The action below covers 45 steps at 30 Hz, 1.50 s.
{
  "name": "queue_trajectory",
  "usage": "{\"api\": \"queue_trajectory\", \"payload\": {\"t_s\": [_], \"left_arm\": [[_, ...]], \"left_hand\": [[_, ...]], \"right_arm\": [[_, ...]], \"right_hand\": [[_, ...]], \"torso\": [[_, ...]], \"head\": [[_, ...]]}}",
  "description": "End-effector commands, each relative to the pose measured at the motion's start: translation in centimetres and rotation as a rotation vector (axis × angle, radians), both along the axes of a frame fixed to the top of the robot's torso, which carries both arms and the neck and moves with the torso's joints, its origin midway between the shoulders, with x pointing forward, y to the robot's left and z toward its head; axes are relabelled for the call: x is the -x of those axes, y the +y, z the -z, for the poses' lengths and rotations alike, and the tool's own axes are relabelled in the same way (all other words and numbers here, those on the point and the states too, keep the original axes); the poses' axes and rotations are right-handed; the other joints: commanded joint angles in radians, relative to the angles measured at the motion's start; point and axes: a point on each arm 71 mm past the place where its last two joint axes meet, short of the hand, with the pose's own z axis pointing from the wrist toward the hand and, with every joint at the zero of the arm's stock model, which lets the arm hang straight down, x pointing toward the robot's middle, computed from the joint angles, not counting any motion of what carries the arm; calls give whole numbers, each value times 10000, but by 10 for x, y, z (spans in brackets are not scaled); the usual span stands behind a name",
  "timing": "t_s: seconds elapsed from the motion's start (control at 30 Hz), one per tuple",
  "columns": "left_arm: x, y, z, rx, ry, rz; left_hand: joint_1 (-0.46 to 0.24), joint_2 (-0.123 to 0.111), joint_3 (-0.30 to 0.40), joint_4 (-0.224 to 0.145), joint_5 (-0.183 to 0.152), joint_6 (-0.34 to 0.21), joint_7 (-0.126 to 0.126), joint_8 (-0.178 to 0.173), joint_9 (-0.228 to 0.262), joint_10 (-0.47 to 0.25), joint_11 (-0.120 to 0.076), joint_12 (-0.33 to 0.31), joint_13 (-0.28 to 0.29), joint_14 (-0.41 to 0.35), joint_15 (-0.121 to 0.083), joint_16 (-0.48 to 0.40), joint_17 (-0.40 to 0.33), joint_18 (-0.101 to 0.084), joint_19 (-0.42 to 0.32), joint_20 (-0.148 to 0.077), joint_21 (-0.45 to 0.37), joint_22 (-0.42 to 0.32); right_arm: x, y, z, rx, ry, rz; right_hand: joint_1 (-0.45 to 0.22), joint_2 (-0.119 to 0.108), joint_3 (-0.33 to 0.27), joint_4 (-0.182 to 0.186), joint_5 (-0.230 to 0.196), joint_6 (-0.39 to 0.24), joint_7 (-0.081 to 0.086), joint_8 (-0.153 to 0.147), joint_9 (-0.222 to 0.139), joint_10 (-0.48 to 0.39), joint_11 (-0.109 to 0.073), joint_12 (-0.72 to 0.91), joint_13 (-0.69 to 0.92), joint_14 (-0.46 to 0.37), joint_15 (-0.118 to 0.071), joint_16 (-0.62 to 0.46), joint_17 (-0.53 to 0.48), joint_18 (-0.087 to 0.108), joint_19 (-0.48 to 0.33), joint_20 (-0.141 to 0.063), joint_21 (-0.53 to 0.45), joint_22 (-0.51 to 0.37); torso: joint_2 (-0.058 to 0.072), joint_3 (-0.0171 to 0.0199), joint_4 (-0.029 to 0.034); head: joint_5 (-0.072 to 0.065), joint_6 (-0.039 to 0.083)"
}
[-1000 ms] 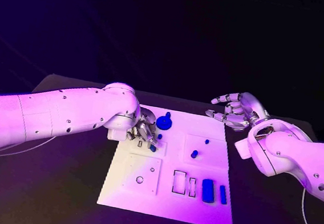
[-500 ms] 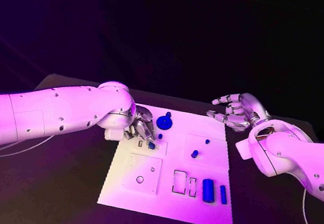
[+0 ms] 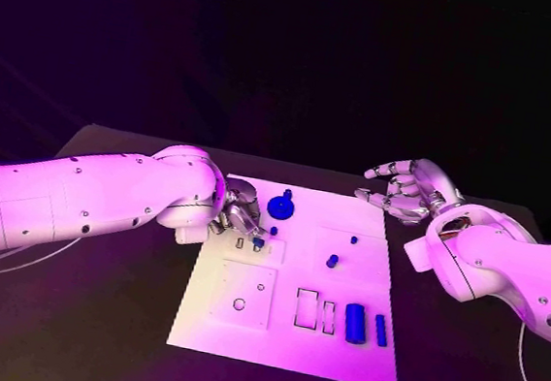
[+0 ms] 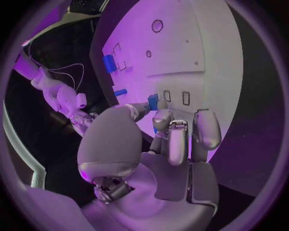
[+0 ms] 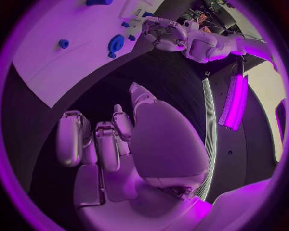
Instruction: Assemble the parts on the task board
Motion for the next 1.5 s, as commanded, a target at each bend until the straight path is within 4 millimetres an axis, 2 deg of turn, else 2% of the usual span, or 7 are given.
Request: {"api": "queue_trajectory", "payload": {"t_s": [0.03, 0.43, 0.83, 1.2, 1.5], "left_arm": [[-1, -3, -2, -286, -1130, 111], [2, -6, 5, -760, -1505, 383], [4, -9, 8, -1106, -1367, 761], [5, -7, 11, -1358, -1059, 951], [5, -9, 13, -1401, -956, 1022]], "left_hand": [[-37, -99, 1976, -1889, 33, 125, -93, -2, 71, 107, 4, 81, 36, 920, -70, 28, 2182, -151, 74, -21, 83, 42], [-80, -202, 2180, -2006, 35, 172, -101, -27, 97, 152, -9, 82, 55, 926, -83, 38, 2199, -163, 119, -36, 114, 105], [-99, -244, 2257, -2047, 36, 199, -105, -36, 106, 177, -15, 86, 65, 928, -88, 41, 2203, -172, 145, -41, 133, 147], [-110, -269, 2302, -2073, 36, 215, -107, -43, 111, 188, -19, 84, 65, 931, -90, 47, 2213, -176, 155, -42, 141, 165], [-110, -269, 2302, -2073, 36, 215, -107, -43, 111, 188, -19, 84, 65, 931, -90, 47, 2213, -176, 155, -42, 141, 165]], "right_arm": [[1, 1, 0, 65, -28, -194], [1, 0, 1, 74, -37, -206], [1, 0, 1, 81, -23, -216], [1, 0, 2, 88, -8, -217], [1, 0, 2, 90, 10, -227]], "right_hand": [[-3, 117, 59, 7, 36, 23, -20, 52, -12, -34, -35, 1, -10, 949, 21, -36, 2270, 181, -38, -3, -28, 884], [-35, 116, 70, 19, 60, 19, -19, 60, -20, -34, -35, 4, -14, 950, 20, -35, 2273, 182, -41, -5, -38, 881], [-35, 116, 70, 19, 60, 19, -19, 60, -20, -34, -35, 4, -14, 950, 20, -35, 2273, 182, -41, -5, -38, 881], [-61, 116, 78, 24, 67, 19, -20, 69, -26, -17, -35, 21, -1, 947, 19, -39, 2264, 178, -33, -7, -27, 890], [-61, 116, 78, 24, 67, 19, -20, 69, -26, -17, -35, 21, -1, 947, 19, -39, 2264, 178, -33, -7, -27, 890]], "torso": [[2, -9, 1], [12, -8, -37], [19, -8, -24], [13, -15, -19], [17, -21, -29]], "head": [[22, -9], [68, -43], [44, -94], [75, -139], [66, -117]]}}
